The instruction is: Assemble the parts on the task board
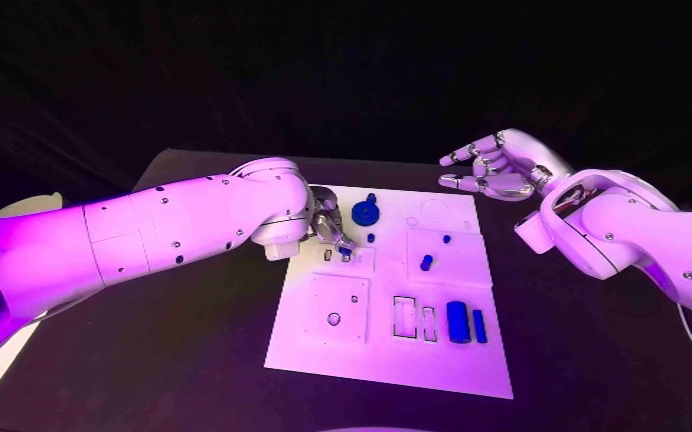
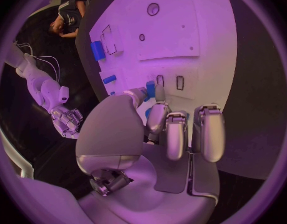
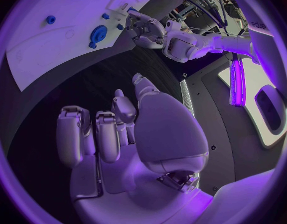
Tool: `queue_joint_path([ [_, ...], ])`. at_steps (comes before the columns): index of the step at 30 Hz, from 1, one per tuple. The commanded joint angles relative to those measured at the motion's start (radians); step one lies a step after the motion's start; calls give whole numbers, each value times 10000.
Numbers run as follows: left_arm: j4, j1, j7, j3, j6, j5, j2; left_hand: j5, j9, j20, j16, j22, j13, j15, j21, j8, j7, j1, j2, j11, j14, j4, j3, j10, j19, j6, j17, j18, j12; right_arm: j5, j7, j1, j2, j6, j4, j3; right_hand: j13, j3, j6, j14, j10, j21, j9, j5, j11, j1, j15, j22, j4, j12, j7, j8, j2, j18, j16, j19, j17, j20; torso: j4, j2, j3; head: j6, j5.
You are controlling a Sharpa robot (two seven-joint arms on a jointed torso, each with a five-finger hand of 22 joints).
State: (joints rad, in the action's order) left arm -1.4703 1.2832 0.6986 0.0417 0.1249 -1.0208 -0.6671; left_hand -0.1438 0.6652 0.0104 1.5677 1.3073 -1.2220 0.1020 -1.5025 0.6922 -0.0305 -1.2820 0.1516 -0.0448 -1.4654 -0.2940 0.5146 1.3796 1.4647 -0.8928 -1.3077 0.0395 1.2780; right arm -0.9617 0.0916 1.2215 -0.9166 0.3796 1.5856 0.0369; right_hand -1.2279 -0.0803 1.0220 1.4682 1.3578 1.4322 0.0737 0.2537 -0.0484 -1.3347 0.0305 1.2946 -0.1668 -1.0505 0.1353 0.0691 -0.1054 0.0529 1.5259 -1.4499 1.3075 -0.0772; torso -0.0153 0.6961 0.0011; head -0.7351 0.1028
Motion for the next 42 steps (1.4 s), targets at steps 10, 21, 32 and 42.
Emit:
queue_joint_path([
  [10,-18,-238,423,31,-447,-1443,124,68,30,7,31,1633,-45,-28,-75,60,28,120,57,19,-1054,1587,1676,108,682,-61,-2631,-167,88,-103,68,-23,6,-137,3,1,9,22,61,850,-44,-58,16,51,46,-21,-9,-16,19,41,-34,23,42,60,-61,29,1936,21,29,10,-16,-37,31],
  [21,76,-290,493,73,176,-1155,233,72,40,6,31,1619,-9,-27,-66,69,29,142,58,18,-1054,1590,1693,94,677,-71,-2631,-163,60,-107,104,-35,22,-132,-1,1,9,22,61,850,-44,-58,16,51,46,-21,-9,-16,19,41,-34,23,42,60,-61,29,1936,21,19,13,-5,-115,66],
  [32,326,-309,518,114,400,-1233,344,73,48,5,31,1615,-2,-27,-63,75,31,149,50,17,-1054,1594,1708,93,675,-75,-2631,-162,55,-176,127,-37,32,-147,-9,1,21,25,59,848,-51,-66,15,72,44,-22,-9,-28,17,56,-31,20,60,62,-69,33,1925,23,32,1,-5,-133,84],
  [42,296,-312,541,119,750,-1241,321,74,62,3,31,1630,-2,-26,-72,85,35,150,61,12,-1054,1625,1733,97,681,-76,-2631,-166,57,-158,124,-38,36,-180,-11,1,21,25,59,848,-51,-66,15,72,44,-22,-9,-28,17,56,-31,20,60,62,-69,33,1925,23,20,8,-8,-151,79],
])
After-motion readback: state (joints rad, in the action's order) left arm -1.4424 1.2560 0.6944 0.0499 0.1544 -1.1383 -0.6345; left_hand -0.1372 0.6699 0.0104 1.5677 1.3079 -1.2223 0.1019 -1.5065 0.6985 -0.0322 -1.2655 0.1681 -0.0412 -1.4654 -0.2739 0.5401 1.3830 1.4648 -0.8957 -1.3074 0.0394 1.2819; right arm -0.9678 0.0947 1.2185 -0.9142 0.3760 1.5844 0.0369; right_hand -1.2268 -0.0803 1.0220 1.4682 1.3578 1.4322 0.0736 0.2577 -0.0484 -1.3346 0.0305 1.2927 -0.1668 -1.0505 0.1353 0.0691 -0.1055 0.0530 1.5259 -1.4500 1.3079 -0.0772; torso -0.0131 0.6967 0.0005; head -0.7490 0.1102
